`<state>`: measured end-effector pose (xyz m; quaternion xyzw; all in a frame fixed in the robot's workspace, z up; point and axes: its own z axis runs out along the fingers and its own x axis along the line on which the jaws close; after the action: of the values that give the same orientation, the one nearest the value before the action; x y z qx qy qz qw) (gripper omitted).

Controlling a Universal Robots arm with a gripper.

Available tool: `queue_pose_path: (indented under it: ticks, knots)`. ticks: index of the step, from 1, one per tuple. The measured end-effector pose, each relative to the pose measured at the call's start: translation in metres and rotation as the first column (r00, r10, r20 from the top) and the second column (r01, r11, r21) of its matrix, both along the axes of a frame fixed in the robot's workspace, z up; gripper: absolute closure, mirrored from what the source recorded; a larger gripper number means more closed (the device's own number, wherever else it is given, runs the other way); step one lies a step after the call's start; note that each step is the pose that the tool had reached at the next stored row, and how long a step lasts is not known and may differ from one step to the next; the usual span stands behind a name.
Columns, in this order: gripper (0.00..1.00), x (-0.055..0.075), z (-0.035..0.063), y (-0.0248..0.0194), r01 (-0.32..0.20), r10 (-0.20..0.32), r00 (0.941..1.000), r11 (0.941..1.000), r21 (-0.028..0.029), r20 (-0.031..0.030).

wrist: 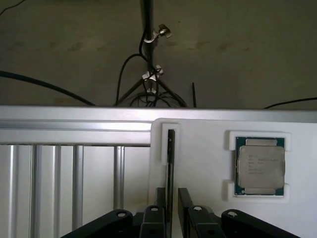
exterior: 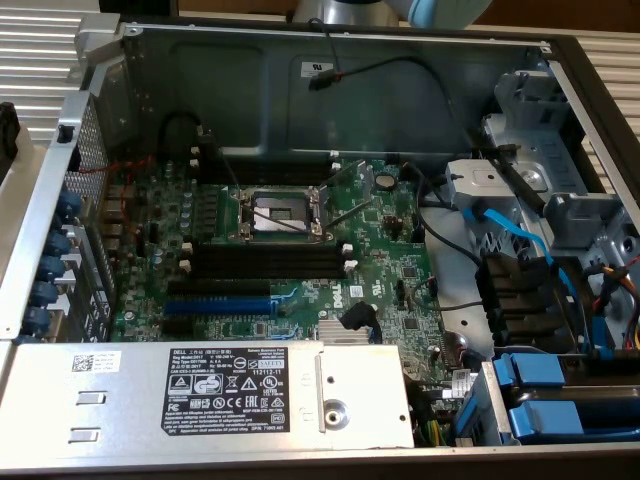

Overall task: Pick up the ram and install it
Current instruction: 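Pick up the ram and move it above insertion slot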

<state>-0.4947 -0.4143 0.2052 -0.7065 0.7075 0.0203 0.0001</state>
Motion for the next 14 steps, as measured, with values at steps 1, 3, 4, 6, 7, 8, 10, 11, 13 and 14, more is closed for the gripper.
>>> queue_pose_path:
  ticks: [1,3,4,6,7,8,10,11,13,14]
  knots:
    - [0.75,0.0000,-0.0001,0.0000,0.000,0.000,1.0000,1.0000,0.0000,0.0001]
    - [0.75,0.0000,-0.0002,0.0000,0.000,0.000,1.0000,1.0000,-0.0001,-0.0001]
    - [0.75,0.0000,-0.0002,0.0000,0.000,0.000,1.0000,1.0000,-0.0001,-0.0001]
    - [0.75,0.0000,-0.0004,0.0002,0.000,0.000,1.0000,1.0000,-0.0014,0.0002]
    - [0.75,0.0000,-0.0004,0.0007,0.000,0.000,1.0000,1.0000,-0.0038,0.0003]
    - [0.75,0.0000,-0.0004,0.0014,0.000,0.000,1.0000,1.0000,-0.0054,0.0001]
    - [0.75,0.0000,-0.0005,0.0039,0.000,0.000,1.0000,1.0000,-0.0090,0.0001]
    - [0.75,0.0000,-0.0005,0.0048,0.000,0.000,1.0000,0.9999,-0.0108,0.0000]
    - [0.75,0.0001,-0.0007,0.0048,0.000,0.000,1.0000,0.9999,-0.0145,0.0001]
    - [0.75,0.0001,-0.0008,0.0048,0.000,0.000,1.0000,0.9999,-0.0170,0.0003]
